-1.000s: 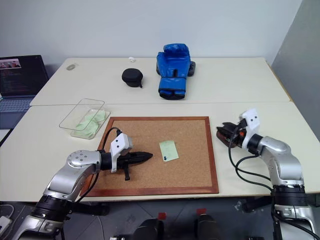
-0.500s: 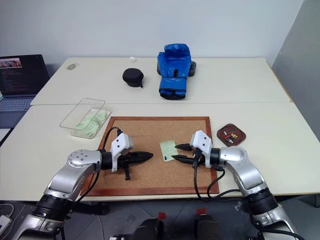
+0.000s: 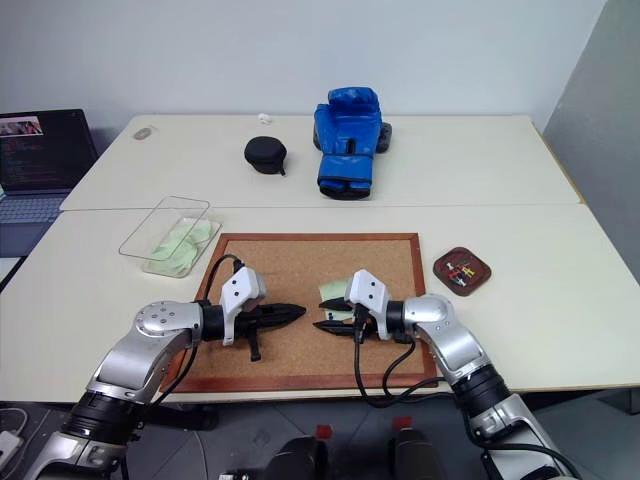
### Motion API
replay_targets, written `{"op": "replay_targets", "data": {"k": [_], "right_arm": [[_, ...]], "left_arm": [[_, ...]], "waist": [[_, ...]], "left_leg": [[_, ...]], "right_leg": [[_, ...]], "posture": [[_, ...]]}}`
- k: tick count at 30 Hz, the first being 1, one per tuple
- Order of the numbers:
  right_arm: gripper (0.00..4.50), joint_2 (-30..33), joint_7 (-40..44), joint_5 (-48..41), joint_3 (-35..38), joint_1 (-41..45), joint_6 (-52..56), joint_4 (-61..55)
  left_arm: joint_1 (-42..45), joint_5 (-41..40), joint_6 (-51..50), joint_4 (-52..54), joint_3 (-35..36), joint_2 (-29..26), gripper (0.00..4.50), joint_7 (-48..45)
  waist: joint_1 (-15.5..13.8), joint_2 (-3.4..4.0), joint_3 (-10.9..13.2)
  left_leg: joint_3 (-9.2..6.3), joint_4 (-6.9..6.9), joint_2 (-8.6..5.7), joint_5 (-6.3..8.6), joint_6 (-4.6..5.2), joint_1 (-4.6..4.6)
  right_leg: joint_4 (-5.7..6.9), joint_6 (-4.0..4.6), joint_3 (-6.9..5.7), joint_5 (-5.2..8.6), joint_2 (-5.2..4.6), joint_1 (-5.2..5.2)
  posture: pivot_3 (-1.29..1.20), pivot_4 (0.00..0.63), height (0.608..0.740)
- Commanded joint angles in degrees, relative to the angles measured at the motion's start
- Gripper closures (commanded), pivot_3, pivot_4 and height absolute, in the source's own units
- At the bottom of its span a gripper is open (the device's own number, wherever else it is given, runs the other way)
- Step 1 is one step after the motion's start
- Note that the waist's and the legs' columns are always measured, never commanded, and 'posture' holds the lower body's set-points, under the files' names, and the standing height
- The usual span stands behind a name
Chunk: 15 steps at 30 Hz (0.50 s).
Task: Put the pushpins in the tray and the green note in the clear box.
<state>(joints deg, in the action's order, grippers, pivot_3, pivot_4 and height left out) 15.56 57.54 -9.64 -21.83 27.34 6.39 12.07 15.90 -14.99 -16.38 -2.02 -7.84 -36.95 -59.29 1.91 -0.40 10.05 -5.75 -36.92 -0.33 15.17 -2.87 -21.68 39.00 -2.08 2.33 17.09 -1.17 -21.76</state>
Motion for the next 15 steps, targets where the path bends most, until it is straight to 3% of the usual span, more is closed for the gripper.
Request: {"op": "replay_targets", "data": {"k": [1, 4, 9, 15], "right_arm": [[2.71, -0.61, 0.41, 0.58, 0.65, 1.19, -1.67, 1.75], [2.71, -0.76, 0.61, 0.1, 1.39, 1.39, -1.36, 2.52], [3.67, -0.68, 0.99, 0.17, 1.68, 1.57, -1.84, 3.17], [4.48, -0.88, 0.55, 0.66, 1.68, 1.9, -2.38, 3.86]], "left_arm": [[-2.12, 1.95, -1.74, -0.71, -1.28, -1.22, 4.5, -0.11], [-2.23, 2.01, -1.86, -0.61, -1.13, -1.23, 4.5, -0.18], [-2.12, 2.08, -2.02, -0.5, -1.27, -1.01, 4.5, -0.22], [-1.62, 2.18, -1.91, -0.8, -1.57, -0.76, 4.5, -0.32]], "waist": [[0.01, 0.0, 0.0], [0.09, 0.0, 0.0], [0.13, 0.0, 0.0], [0.13, 0.0, 0.0]], "left_leg": [[0.0, 0.0, 0.01, 0.0, 0.0, 0.0], [-0.01, 0.02, 0.01, 0.0, 0.0, 0.01], [0.01, 0.01, 0.01, 0.0, 0.0, 0.02], [0.0, 0.02, 0.01, 0.0, 0.0, 0.02]], "right_leg": [[0.0, 0.0, -0.01, 0.0, 0.0, 0.0], [0.01, 0.0, -0.02, 0.0, 0.03, -0.02], [0.01, 0.0, 0.0, 0.0, 0.03, -0.01], [0.01, 0.0, -0.01, 0.0, 0.03, -0.01]], "posture": [[0.0, 0.15, 0.74], [0.0, 0.15, 0.74], [0.0, 0.15, 0.74], [0.0, 0.15, 0.74]]}}
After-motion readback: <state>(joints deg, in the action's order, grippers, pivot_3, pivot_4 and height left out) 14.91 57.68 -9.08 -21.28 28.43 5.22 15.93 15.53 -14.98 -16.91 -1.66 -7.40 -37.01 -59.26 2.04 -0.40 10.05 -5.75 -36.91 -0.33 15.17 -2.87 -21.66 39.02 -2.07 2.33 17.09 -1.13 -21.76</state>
